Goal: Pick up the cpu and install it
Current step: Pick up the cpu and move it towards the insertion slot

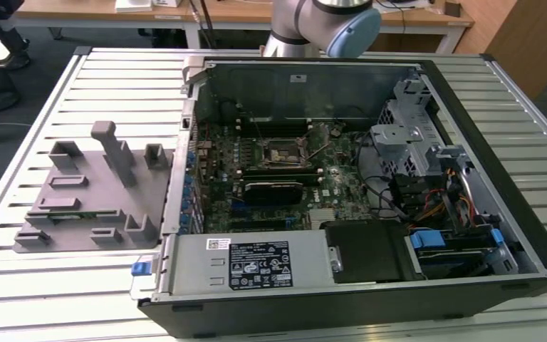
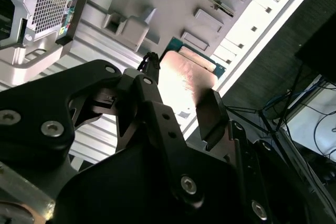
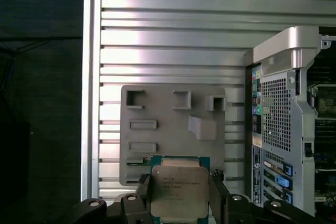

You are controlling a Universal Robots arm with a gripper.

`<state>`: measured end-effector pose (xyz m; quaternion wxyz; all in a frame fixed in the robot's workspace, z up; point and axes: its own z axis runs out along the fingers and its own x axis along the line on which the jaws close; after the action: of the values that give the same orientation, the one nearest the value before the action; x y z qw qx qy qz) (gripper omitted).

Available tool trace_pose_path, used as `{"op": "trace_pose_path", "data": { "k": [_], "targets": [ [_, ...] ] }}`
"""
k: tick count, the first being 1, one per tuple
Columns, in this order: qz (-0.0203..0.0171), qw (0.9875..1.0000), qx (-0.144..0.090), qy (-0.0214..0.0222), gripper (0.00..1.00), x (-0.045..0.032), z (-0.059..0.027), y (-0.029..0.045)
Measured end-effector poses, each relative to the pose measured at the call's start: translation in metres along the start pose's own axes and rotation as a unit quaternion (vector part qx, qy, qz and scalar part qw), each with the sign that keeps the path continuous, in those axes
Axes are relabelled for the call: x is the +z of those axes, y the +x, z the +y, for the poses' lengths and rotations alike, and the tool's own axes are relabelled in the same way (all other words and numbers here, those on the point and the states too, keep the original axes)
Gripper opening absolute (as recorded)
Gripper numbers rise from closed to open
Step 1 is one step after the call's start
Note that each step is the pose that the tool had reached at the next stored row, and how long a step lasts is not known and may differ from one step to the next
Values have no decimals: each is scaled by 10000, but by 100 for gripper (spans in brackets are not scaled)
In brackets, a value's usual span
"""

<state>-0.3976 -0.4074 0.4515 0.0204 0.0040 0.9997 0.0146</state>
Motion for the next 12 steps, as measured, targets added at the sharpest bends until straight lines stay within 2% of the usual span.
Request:
{"op": "trace_pose_path", "data": {
  "k": [12],
  "targets": [
    [0, 10000, 0, 0, 53, 9, 1, -214]
  ]
}}
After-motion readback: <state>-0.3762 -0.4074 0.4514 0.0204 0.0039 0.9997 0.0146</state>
